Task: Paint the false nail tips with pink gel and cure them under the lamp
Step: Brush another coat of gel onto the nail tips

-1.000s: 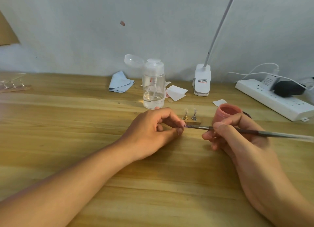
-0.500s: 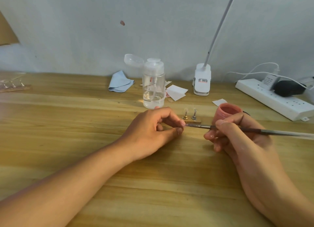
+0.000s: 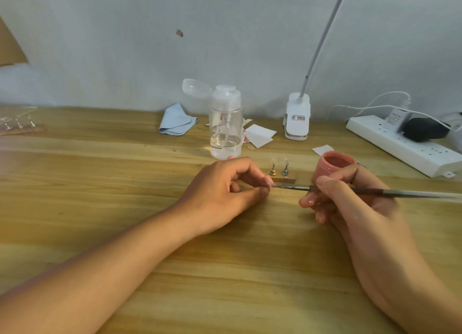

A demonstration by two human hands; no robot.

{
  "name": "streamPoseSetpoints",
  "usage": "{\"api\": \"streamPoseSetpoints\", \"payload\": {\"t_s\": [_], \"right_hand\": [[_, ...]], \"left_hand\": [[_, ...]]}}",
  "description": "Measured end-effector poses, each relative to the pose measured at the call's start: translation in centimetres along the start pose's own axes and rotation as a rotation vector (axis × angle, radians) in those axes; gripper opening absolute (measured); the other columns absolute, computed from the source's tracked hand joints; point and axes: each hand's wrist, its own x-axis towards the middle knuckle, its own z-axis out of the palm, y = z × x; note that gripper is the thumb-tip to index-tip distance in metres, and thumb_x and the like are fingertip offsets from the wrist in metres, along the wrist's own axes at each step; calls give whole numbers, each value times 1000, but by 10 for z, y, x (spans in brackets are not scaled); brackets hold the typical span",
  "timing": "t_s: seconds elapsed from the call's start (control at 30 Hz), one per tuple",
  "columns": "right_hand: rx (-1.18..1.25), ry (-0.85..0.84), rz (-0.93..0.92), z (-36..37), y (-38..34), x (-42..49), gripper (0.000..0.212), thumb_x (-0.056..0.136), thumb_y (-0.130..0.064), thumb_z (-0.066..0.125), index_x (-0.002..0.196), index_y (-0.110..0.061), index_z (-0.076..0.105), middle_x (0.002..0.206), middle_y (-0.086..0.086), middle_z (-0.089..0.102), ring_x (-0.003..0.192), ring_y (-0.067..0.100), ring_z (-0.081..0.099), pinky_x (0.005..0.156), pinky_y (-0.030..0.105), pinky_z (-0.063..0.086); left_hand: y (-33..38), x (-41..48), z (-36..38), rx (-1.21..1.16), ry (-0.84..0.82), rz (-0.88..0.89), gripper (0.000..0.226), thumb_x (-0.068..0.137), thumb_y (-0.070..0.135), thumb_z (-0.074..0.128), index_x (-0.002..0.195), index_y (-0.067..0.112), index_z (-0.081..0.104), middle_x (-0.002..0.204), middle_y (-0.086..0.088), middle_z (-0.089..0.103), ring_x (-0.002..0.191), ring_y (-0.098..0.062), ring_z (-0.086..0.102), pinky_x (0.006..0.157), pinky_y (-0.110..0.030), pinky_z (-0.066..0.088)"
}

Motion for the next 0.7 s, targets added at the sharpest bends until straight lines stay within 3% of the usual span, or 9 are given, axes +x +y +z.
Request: {"api": "streamPoseSetpoints", "payload": {"t_s": [0.43,0.7], "right_hand": [[21,23,-21,-1,0,0,13,91,-1,56,79,-4,52,59,9,64,54,16,52,48,18,44],[3,16,-16,-2,-1,-1,17,93,-5,54,77,-10,51,59,8,64,55,21,50,46,18,42]], "left_hand": [[0,0,0,-7,0,-1,11,86,16,75,83,26,70,94,23,73,48,-4,32,48,-20,32],[0,1,0,-14,-2,0,12,86,16,75,83,25,69,94,24,73,51,-8,35,48,-19,34]]}}
